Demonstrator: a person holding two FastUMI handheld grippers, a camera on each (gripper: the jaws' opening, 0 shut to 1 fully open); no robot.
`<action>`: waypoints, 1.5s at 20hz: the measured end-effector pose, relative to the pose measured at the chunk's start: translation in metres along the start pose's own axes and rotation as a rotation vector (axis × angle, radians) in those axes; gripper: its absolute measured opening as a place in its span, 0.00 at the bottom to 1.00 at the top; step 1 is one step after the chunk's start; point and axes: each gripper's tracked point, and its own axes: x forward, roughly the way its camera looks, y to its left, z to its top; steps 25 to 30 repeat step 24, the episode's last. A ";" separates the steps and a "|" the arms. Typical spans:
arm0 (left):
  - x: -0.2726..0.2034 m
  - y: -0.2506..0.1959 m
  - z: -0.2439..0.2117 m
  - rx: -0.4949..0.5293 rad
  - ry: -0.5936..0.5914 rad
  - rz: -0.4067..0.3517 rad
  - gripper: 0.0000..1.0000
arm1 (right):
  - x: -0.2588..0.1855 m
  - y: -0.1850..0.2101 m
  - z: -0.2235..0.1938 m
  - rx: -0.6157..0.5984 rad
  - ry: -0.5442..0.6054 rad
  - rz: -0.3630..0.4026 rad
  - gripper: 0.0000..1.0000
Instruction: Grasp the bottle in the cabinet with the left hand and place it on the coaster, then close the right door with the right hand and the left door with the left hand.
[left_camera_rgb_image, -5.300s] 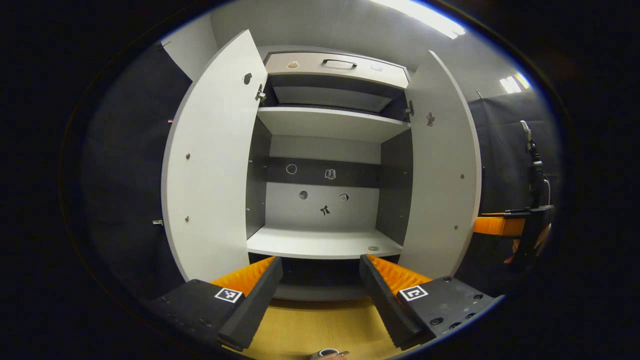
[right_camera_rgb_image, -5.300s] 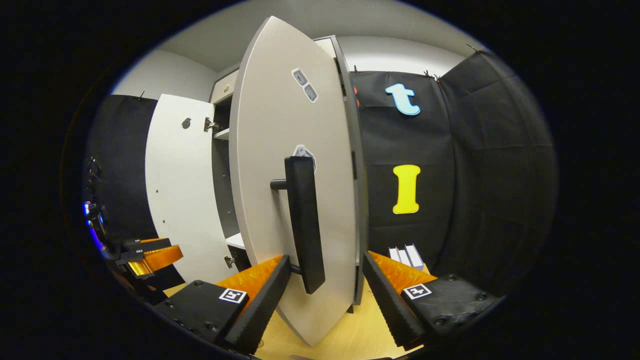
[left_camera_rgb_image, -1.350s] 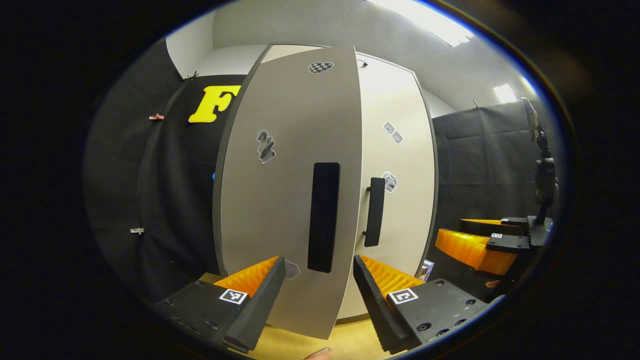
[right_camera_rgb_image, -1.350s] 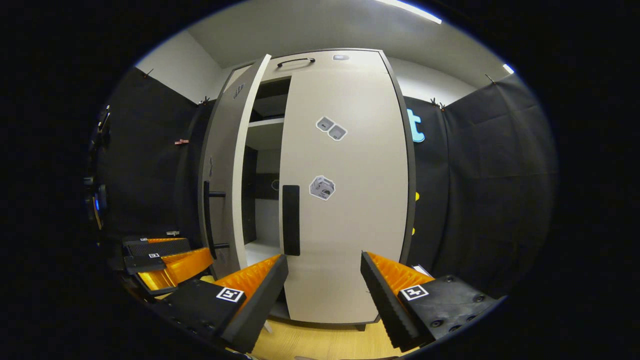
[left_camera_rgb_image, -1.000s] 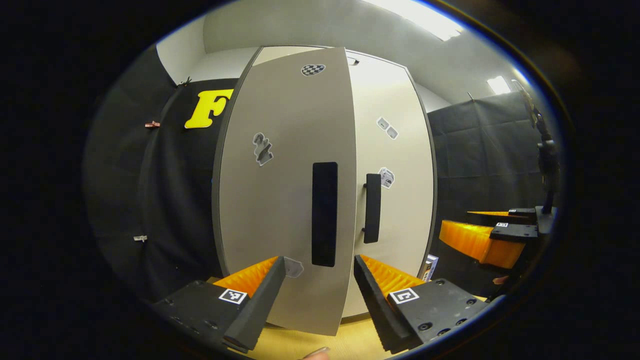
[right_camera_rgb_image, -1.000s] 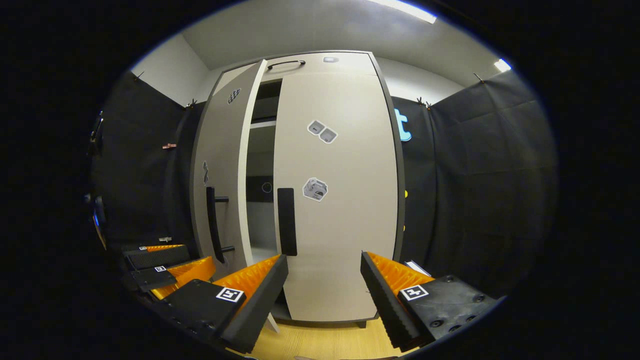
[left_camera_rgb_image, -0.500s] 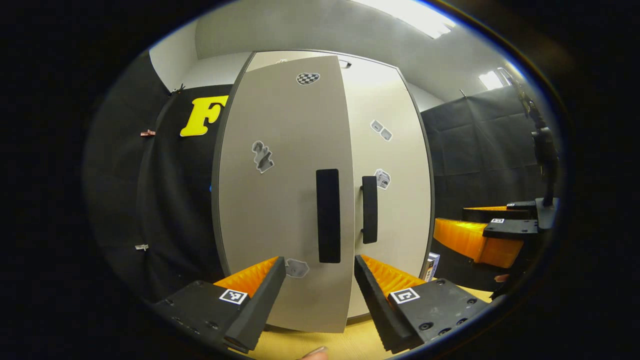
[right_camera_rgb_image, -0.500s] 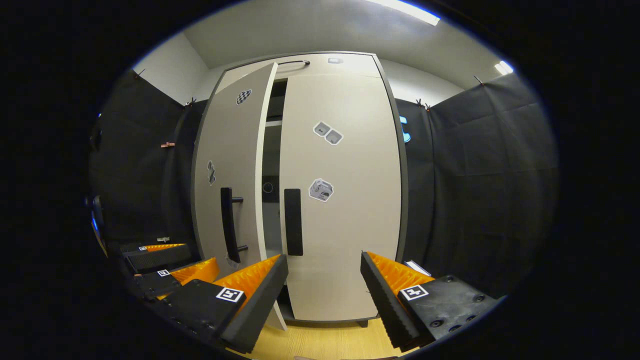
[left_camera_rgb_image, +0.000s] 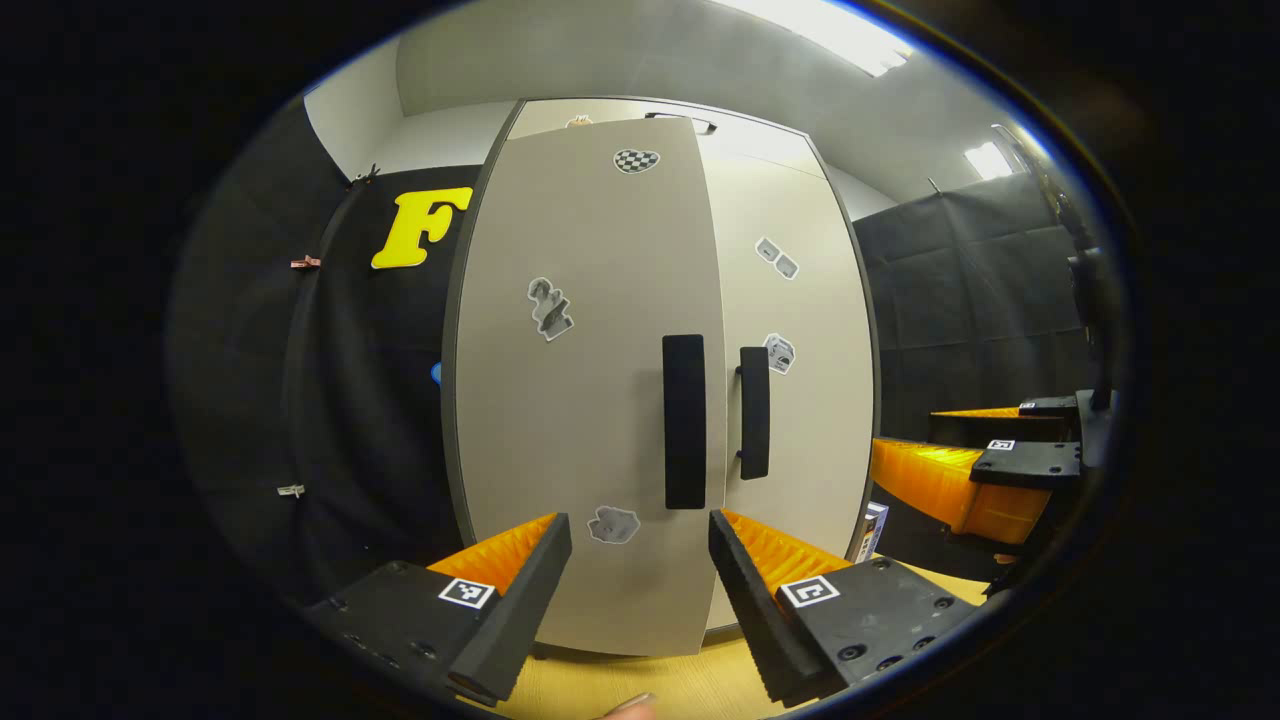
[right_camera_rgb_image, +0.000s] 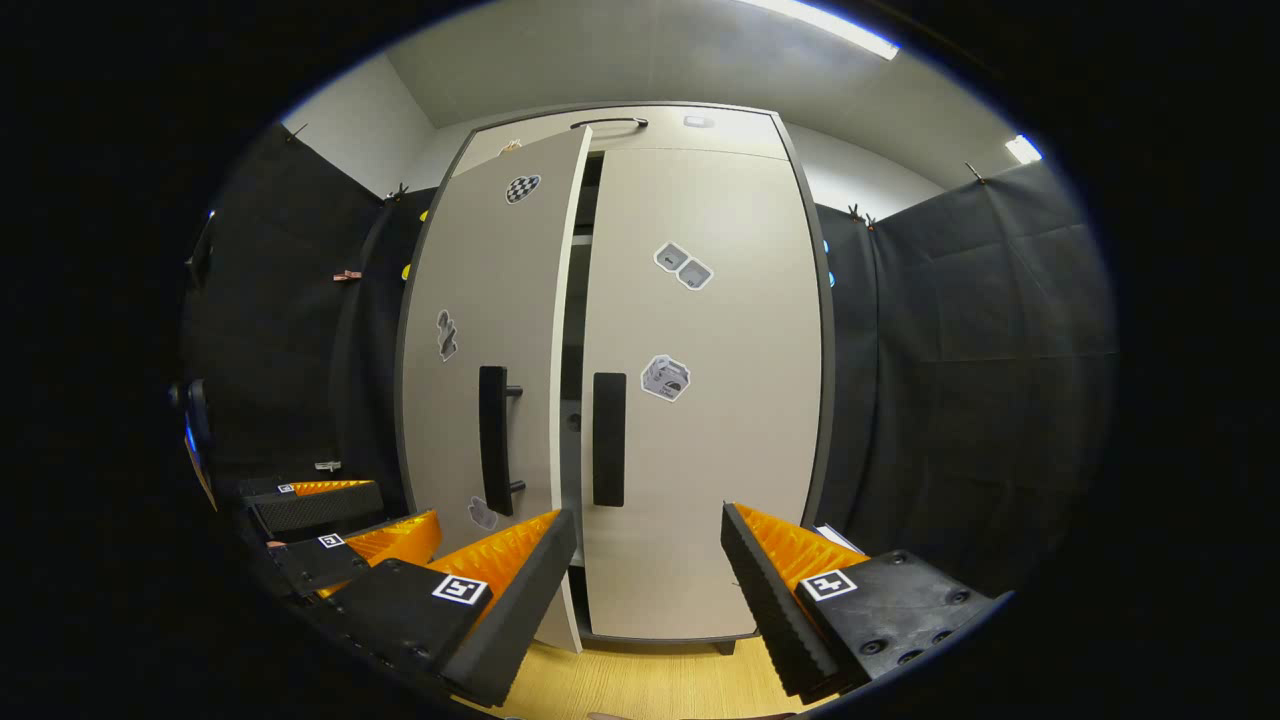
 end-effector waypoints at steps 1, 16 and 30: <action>0.000 0.000 0.000 -0.002 0.001 0.001 0.88 | 0.000 0.001 0.000 -0.001 0.000 0.002 0.98; 0.002 -0.005 -0.002 0.011 0.020 -0.010 0.88 | 0.001 0.004 -0.001 0.003 0.005 0.018 0.98; 0.003 -0.005 -0.002 0.033 0.020 -0.012 0.88 | 0.001 0.009 -0.006 0.007 0.027 0.029 0.98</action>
